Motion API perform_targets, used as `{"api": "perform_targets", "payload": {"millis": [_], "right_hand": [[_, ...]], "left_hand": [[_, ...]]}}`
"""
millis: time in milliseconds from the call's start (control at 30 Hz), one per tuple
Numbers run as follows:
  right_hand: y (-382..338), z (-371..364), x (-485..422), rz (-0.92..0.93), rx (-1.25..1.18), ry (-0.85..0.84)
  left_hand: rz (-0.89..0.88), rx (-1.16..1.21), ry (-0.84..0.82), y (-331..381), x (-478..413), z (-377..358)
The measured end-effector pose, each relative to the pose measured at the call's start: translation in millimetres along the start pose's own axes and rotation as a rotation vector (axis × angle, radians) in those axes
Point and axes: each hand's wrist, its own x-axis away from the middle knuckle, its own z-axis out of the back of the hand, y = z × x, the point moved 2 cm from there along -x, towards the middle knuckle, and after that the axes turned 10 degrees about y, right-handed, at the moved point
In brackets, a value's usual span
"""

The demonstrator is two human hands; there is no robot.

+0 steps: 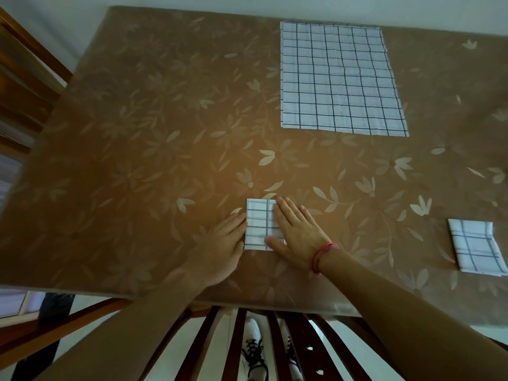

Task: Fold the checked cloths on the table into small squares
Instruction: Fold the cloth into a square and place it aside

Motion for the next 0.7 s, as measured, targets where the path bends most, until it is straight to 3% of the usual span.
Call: {"api": "perform_targets", "payload": {"millis": [133, 267, 333, 467, 700], "right_hand": [[-7.2, 31.8, -8.7, -0.161, -0.429, 0.073], [-6.8, 58.5, 4.6, -0.614, -0.891, 0.205], [-6.5, 54.5, 9.8, -0.723, -0.983, 0.29], [-11.1, 35.1, 16.4, -0.852, -1.172, 0.337], [-16.6, 26.2, 15.1, -0.898, -1.335, 0.288]], "left_hand": [[0.416, 0.398, 0.156, 9.8, -21.6, 24.4], [0.855, 0.866, 0.277, 6.1, -33.1, 20.5], [1.007, 1.078, 0.314, 8.0, -35.0, 18.2], [1.123, 1.206, 0.346, 10.6, -34.8, 14.4], [1.114, 1.211, 0.324, 13.5, -37.0, 10.5]]}}
